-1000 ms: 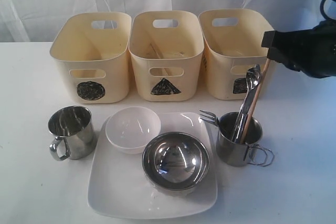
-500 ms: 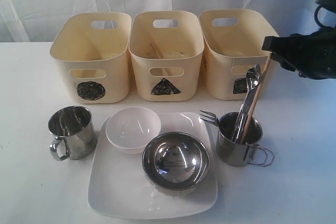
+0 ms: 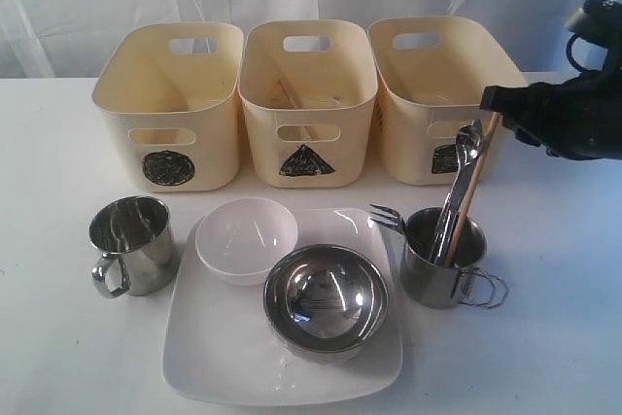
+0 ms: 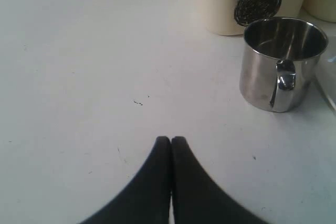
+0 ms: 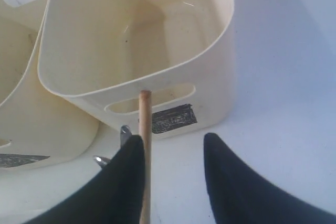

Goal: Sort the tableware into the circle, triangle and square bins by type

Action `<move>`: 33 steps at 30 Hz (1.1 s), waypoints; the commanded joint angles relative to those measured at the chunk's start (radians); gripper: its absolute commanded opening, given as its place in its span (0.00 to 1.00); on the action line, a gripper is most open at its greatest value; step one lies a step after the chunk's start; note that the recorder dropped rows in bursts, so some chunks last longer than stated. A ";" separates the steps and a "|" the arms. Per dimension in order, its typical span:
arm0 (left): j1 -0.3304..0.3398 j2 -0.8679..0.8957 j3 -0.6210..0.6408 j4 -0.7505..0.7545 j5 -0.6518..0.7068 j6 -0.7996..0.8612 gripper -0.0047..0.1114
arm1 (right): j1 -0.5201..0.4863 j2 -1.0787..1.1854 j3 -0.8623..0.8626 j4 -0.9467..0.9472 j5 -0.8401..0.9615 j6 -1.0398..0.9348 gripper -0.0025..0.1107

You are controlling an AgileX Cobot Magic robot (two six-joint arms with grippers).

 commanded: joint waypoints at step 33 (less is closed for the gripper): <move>0.002 -0.004 0.004 -0.004 -0.004 -0.004 0.04 | -0.003 0.135 -0.105 0.070 0.046 0.029 0.34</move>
